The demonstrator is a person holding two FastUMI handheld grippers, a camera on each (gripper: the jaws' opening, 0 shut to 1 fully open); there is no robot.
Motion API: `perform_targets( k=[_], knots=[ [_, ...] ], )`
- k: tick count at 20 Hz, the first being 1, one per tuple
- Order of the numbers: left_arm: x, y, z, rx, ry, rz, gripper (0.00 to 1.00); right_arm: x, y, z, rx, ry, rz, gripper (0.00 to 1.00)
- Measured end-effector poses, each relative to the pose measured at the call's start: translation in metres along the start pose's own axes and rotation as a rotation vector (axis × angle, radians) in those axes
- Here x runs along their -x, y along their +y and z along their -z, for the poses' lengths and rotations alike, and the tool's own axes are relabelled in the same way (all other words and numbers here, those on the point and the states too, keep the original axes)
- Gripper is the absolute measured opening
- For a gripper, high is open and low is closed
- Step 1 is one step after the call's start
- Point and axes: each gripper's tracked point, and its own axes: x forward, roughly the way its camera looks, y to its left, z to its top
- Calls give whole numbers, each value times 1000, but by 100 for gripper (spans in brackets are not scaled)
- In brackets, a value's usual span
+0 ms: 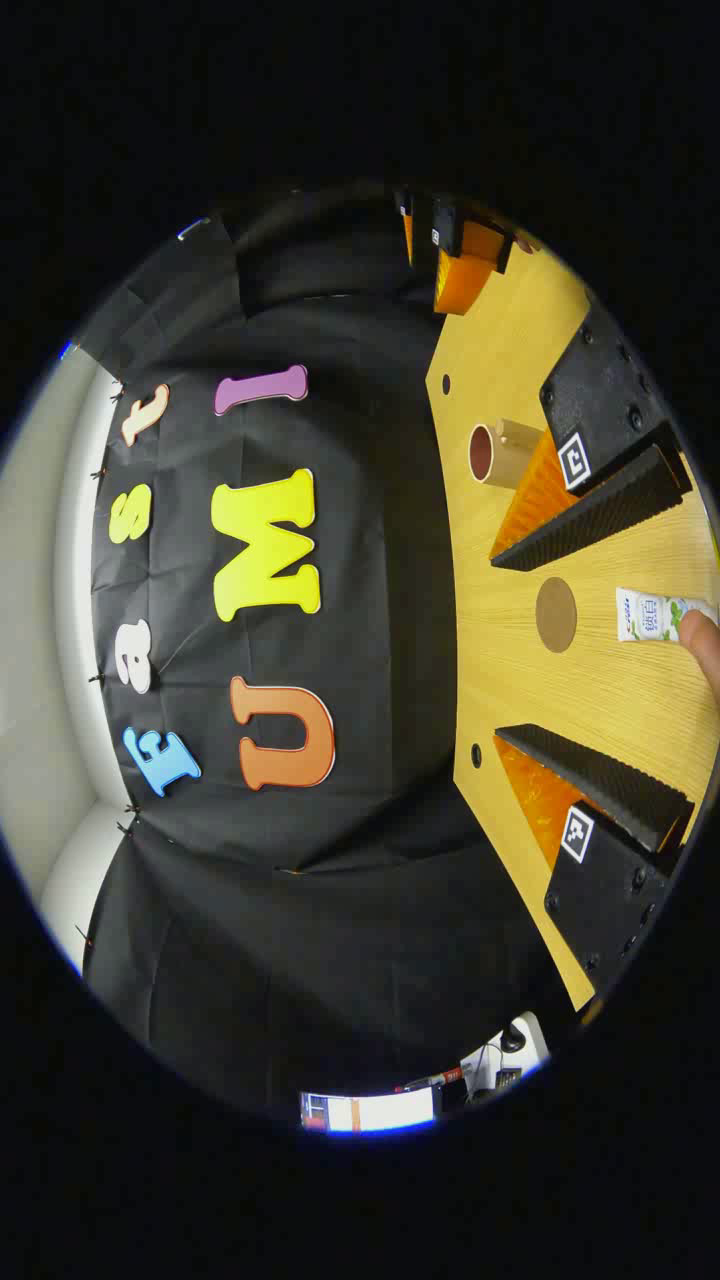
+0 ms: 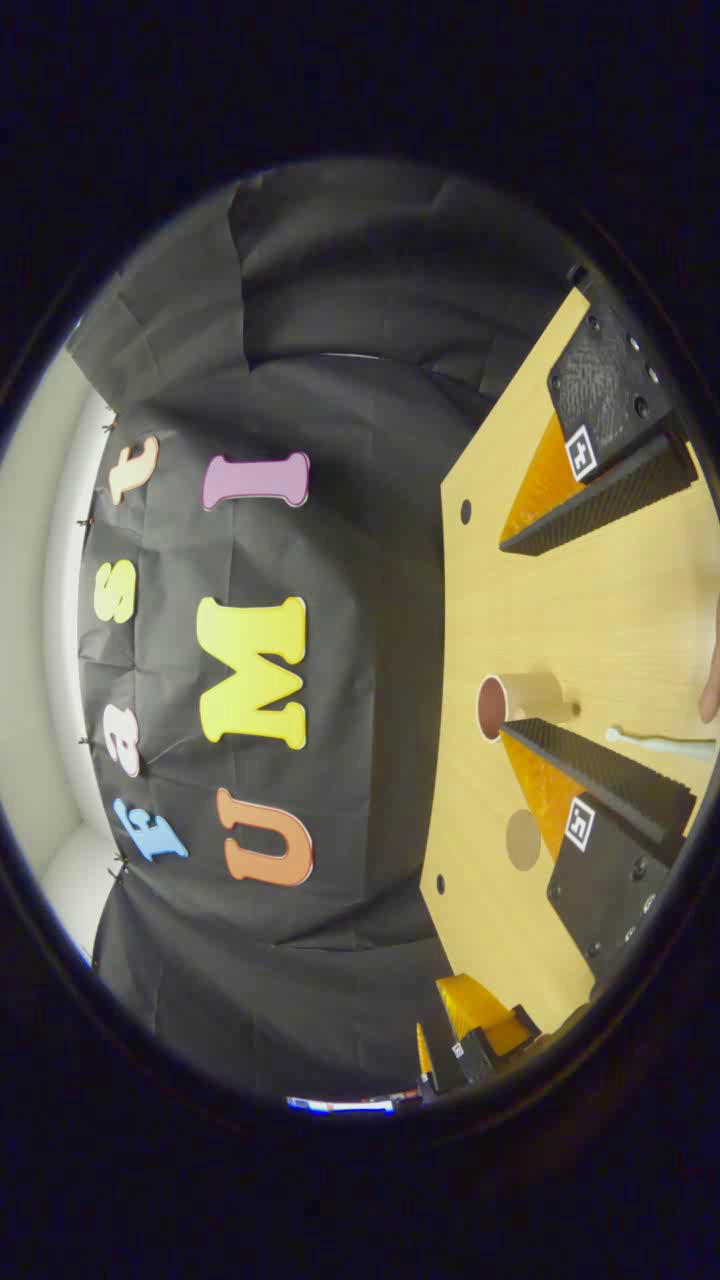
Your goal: Put the toothbrush and toothpaste on the desktop into the cup, then pick up the cup and place it on the coaster on the desktop.
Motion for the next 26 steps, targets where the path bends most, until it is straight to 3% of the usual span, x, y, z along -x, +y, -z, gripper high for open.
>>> perform_targets(
  k=[8,23,26],
  knots=[
    [-1,2,-37,-3,-47,22,98,4,5,-27,3,-66,16,98],
    [11,0,-34,7,-36,33,98,13,8,-34,-7,-56,27,97],
    [13,-1,-34,6,-44,33,98,11,-1,-36,-26,-71,65,97]
  ],
)
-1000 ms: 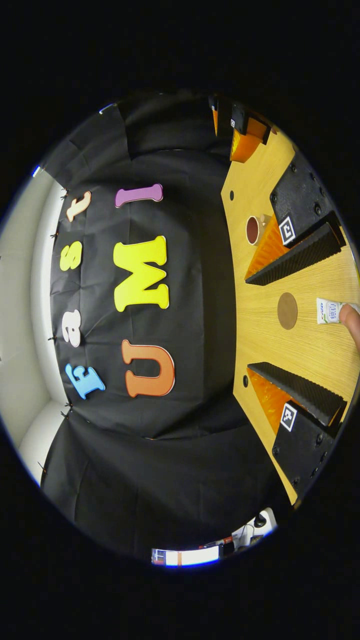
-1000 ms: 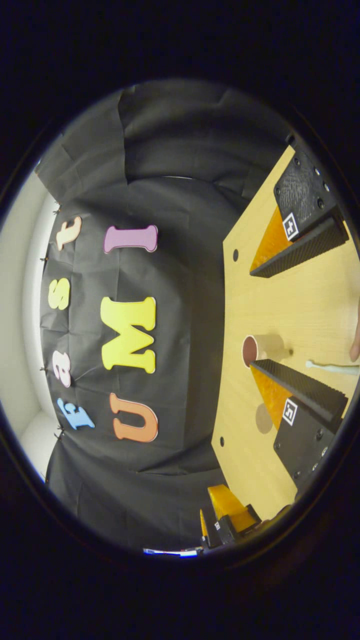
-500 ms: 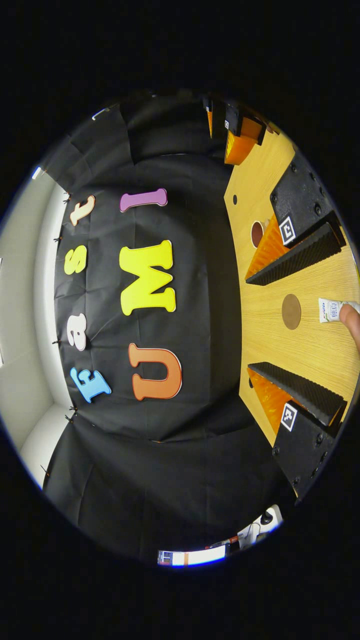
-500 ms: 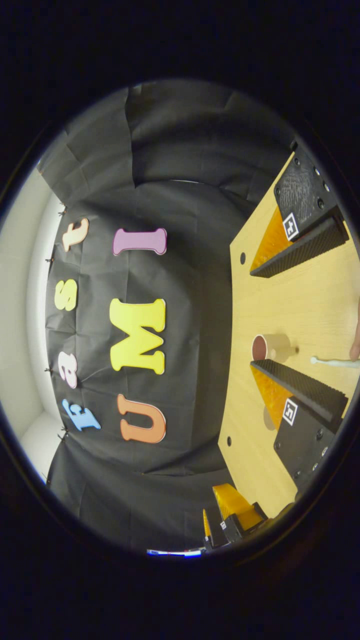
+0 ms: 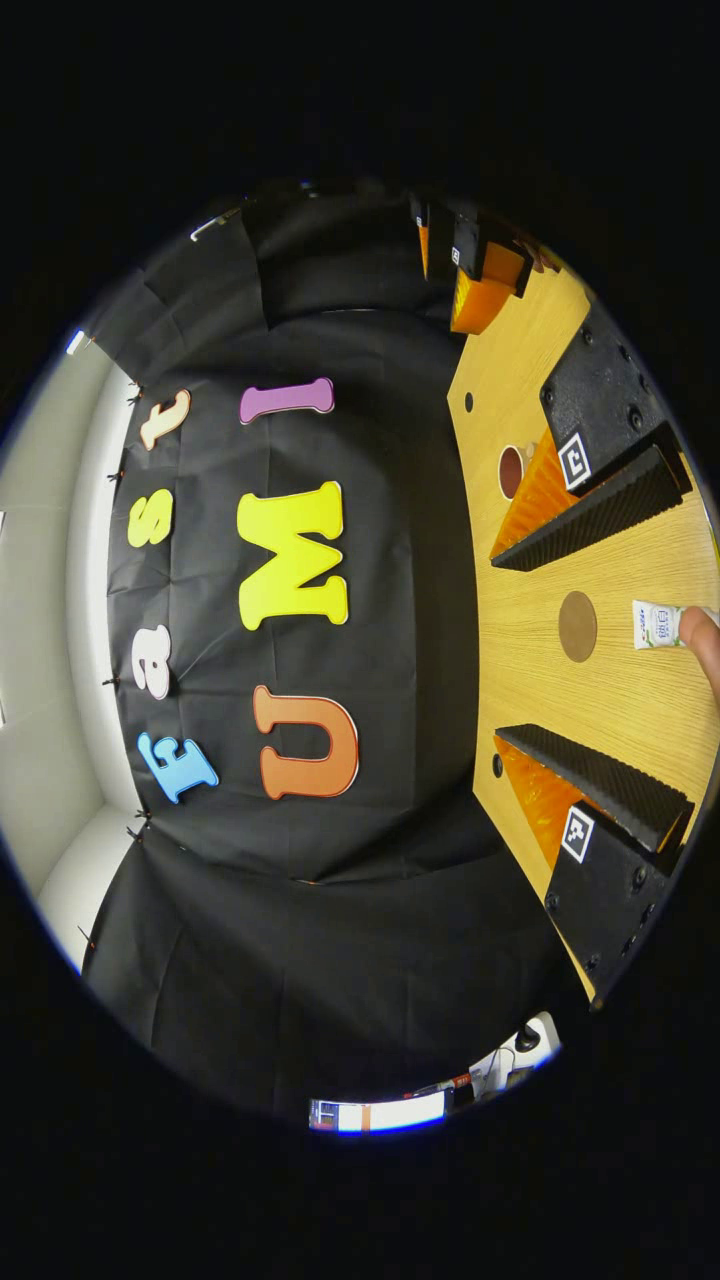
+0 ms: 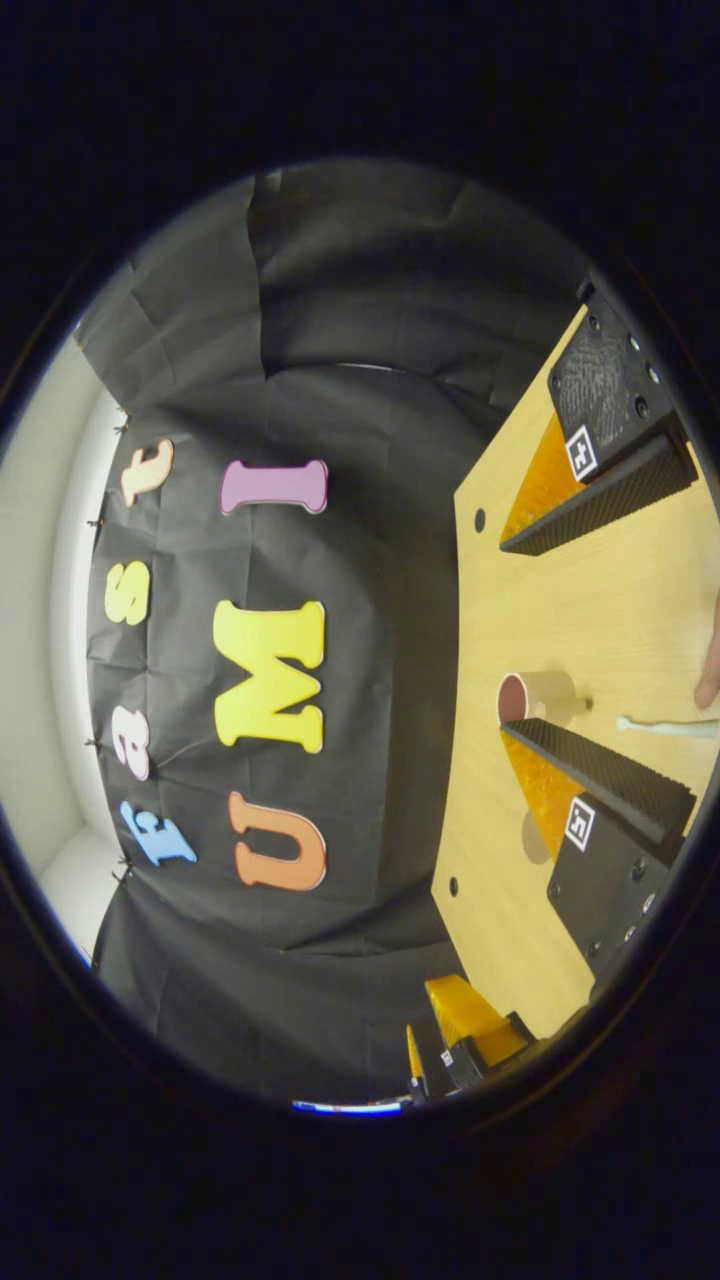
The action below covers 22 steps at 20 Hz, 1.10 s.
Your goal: Put the toothbrush and toothpaste on the desktop into the cup, then pick up the cup and place it on the coaster on the desktop.
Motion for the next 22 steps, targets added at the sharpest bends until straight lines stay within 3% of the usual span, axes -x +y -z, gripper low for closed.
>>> perform_targets(
  k=[9,18,22],
  knots=[
    [-6,-9,20,0,26,22,98,-8,15,41,34,82,-40,97],
    [-12,-6,49,24,77,18,98,-13,52,158,45,410,-136,95],
    [-13,1,61,41,97,11,99,-12,64,195,71,536,-143,87]
  ],
)
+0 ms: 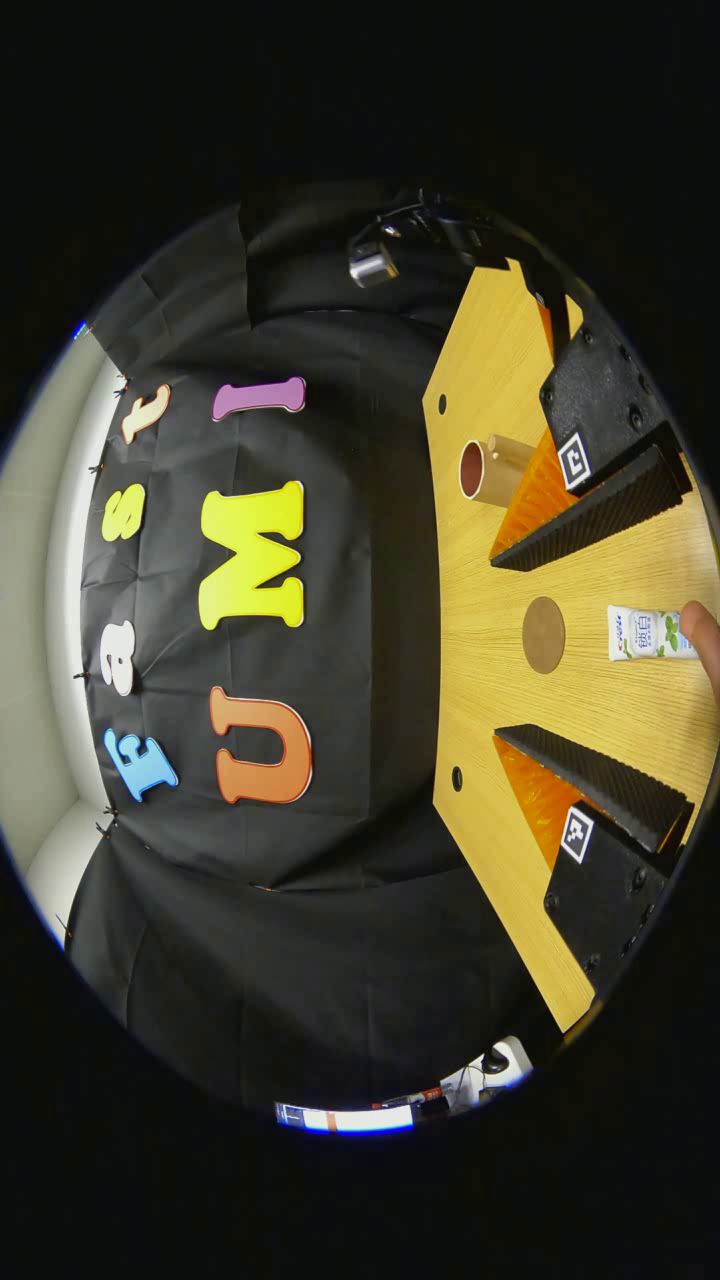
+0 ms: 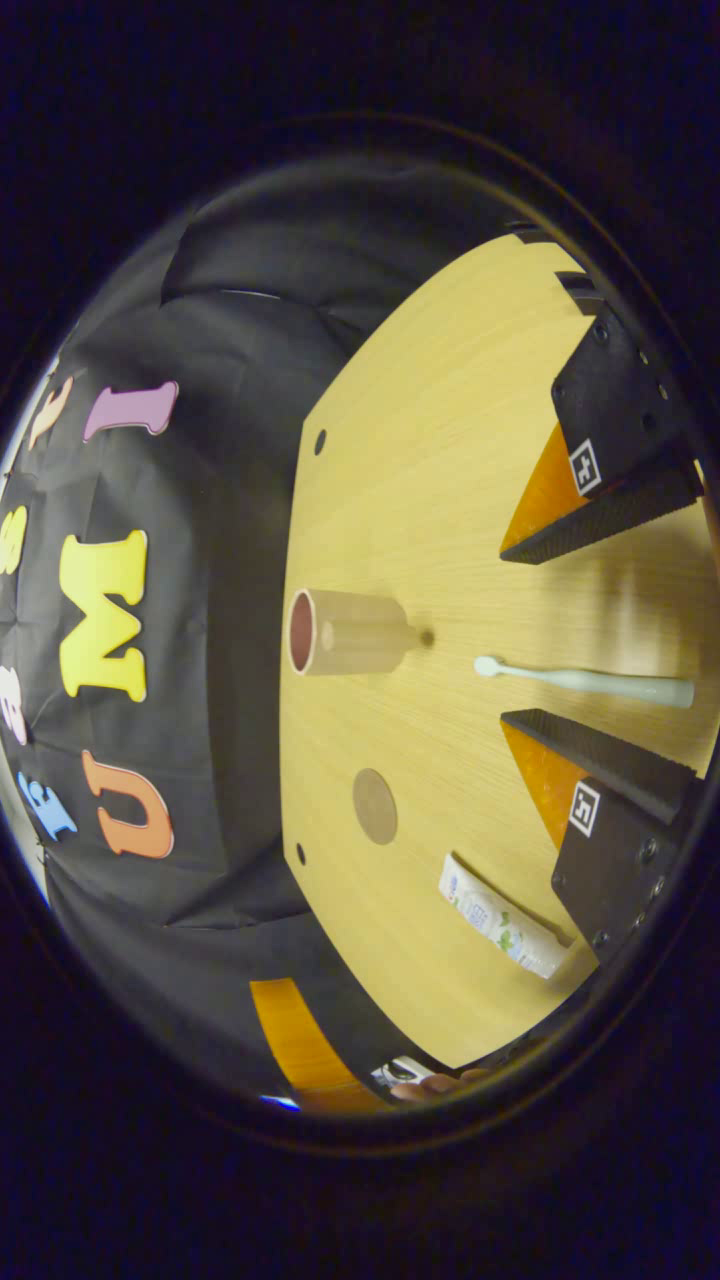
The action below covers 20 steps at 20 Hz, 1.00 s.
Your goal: Put the toothbrush and toothpaste on the desktop into the cup, then pick up the cup and place it on the coaster on the desktop.
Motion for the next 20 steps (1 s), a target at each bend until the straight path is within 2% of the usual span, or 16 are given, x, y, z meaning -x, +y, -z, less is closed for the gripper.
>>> perform_targets(
  k=[1,4,6,7,8,9,12,13,16,18,19,20],
  knots=[
    [0,2,2,5,2,-4,98,-5,4,7,-6,31,-11,82],
    [-2,9,4,17,9,-18,99,-14,5,15,-14,87,5,80],
    [-1,12,6,15,17,-24,98,-17,5,15,-19,105,5,71],
    [-2,12,8,18,18,-23,99,-17,8,16,-25,112,-4,61],
    [-2,11,9,21,23,-19,98,-17,8,14,-25,112,-4,58],
    [-3,11,12,24,30,-16,99,-18,9,13,-20,113,-8,51],
    [-4,11,19,14,55,-15,99,-22,14,12,-34,135,-35,43],
    [-4,11,18,11,50,-14,99,-22,15,10,-41,134,-41,33],
    [-4,13,16,3,43,-13,99,-26,9,9,-27,135,-17,26],
    [-4,16,20,2,51,-16,99,-24,10,8,-31,141,-18,11],
    [-4,17,22,6,59,-17,99,-26,9,12,-23,138,-19,7],
    [-4,19,24,11,66,-17,99,-46,7,10,-49,137,-24,6]
  ],
)
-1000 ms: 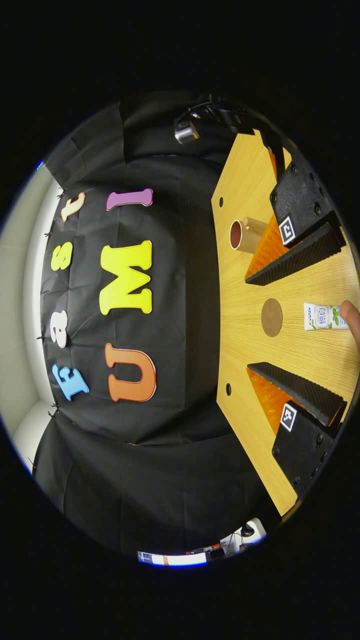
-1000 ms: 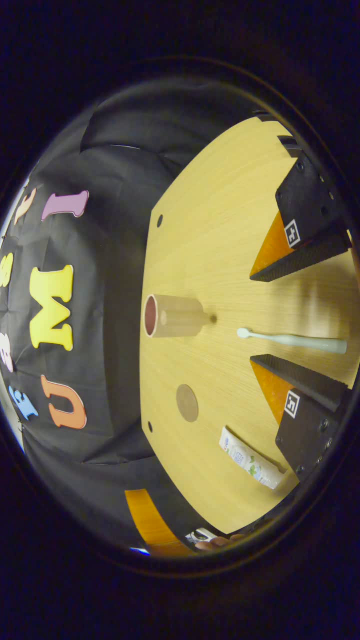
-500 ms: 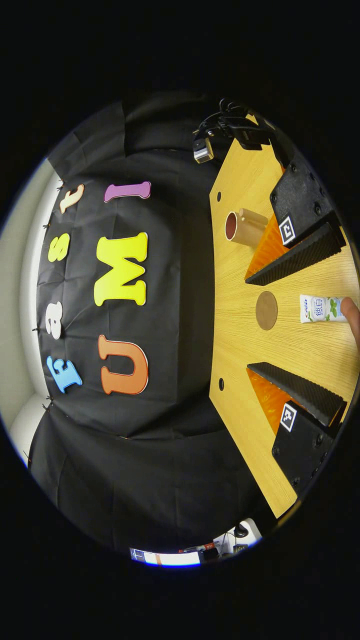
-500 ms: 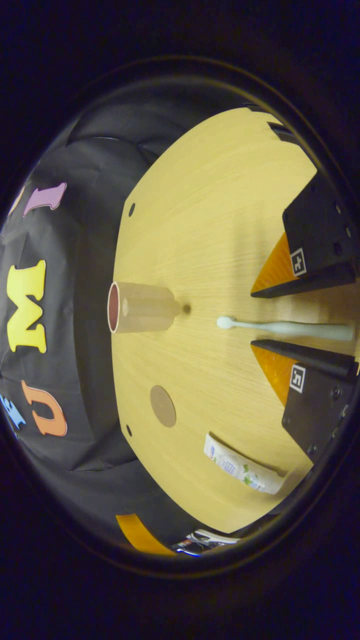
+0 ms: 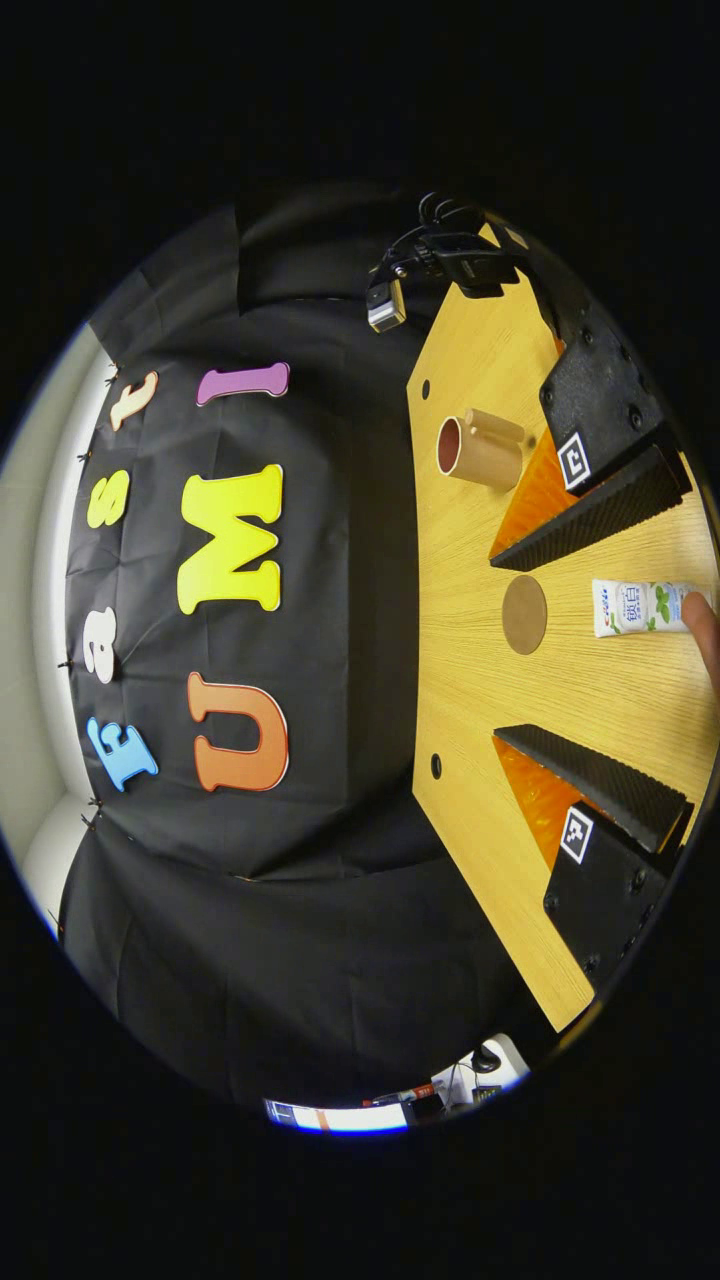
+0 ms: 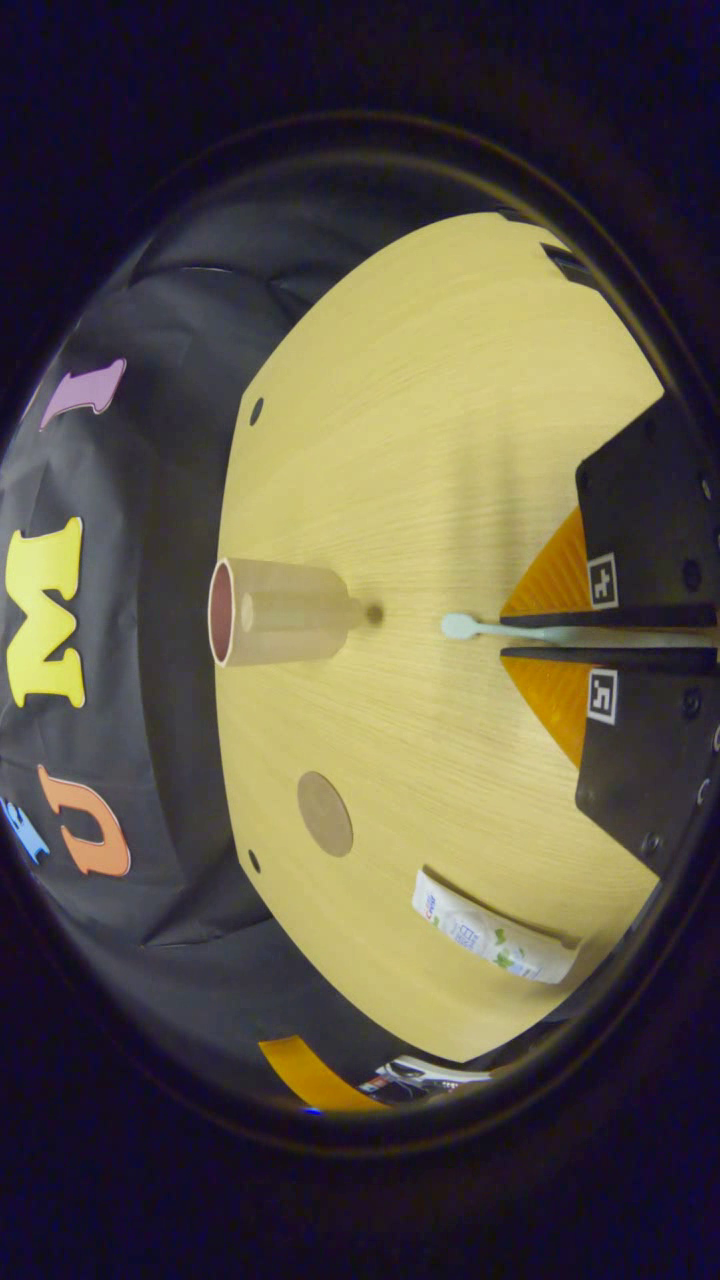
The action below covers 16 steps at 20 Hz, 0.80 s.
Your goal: Put the toothbrush and toothpaste on the desktop into the cup, then pick up the cup and place it on the coaster on the desktop.
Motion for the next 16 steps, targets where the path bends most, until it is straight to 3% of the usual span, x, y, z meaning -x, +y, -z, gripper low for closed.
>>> perform_targets(
  k=[1,6,16],
  knots=[
    [0,2,3,3,6,-4,99,20,4,2,16,-2,0,0],
    [0,7,23,14,56,-7,99,24,10,4,20,-45,-41,0],
    [0,-26,96,-16,266,61,99,78,6,-22,67,-266,-61,0]
  ],
)
